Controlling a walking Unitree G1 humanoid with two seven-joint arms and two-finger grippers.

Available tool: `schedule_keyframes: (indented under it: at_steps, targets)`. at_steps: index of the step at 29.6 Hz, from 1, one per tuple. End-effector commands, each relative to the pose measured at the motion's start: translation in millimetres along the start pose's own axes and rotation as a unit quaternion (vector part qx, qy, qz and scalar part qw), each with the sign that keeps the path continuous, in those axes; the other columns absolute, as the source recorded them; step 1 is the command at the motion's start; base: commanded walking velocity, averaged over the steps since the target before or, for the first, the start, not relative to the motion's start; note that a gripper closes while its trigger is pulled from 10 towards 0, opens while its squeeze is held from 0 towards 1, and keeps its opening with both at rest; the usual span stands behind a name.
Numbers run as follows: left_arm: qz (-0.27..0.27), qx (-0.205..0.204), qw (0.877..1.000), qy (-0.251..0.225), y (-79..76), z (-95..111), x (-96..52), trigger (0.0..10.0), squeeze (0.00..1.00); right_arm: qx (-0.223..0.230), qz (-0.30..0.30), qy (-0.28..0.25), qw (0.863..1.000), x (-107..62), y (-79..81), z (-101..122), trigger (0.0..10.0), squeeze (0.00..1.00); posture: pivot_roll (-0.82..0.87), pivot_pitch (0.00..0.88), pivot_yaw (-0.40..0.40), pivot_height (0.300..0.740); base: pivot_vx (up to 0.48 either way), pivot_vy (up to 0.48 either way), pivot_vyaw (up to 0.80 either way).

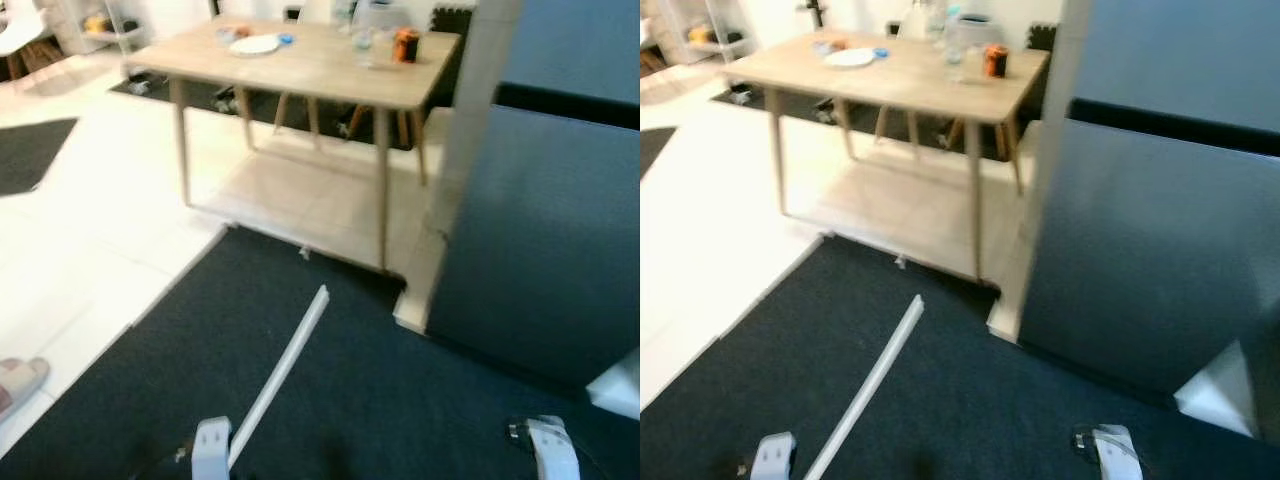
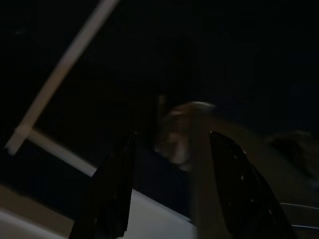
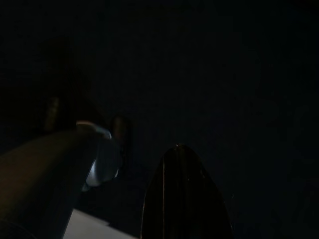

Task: Restocking fridge

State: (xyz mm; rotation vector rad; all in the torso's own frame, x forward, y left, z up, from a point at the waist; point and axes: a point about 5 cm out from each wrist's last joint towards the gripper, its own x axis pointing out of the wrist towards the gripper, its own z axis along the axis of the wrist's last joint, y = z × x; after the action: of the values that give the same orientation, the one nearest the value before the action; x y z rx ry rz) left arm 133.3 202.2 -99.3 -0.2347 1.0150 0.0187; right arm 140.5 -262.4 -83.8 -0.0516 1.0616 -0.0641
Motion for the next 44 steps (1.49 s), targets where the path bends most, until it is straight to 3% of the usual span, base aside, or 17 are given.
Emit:
schedule_keyframes:
  at_steps: [1,29,38,44]
  targets:
    - [0.002,0.003,1.000,-0.001,0.5,1.3,0.1,10.0,0.00,-0.008,-0.014,0.012,1.000,-0.7,-1.5,-5.3,10.0,0.00,-0.03,0.014,-0.017,0.740,0.000,0.000,0.00]
    - [-0.010,0.005,1.000,0.003,-4.8,-0.1,1.3,10.0,0.00,-0.023,-0.006,0.011,1.000,0.1,3.1,-5.5,10.0,0.00,-0.03,0.019,-0.015,0.740,0.283,0.000,0.00]
    - [-0.012,0.007,1.000,0.003,-5.4,0.5,1.6,10.0,0.00,-0.023,-0.002,0.013,1.000,0.2,4.4,-6.5,10.0,0.00,-0.03,0.018,-0.013,0.740,0.340,0.000,0.70]
    - [-0.013,0.009,1.000,0.003,-5.7,0.8,1.7,10.0,0.00,-0.019,-0.017,0.019,0.999,-0.1,2.4,-8.5,10.0,0.00,-0.03,0.016,-0.010,0.740,0.338,0.000,0.00]
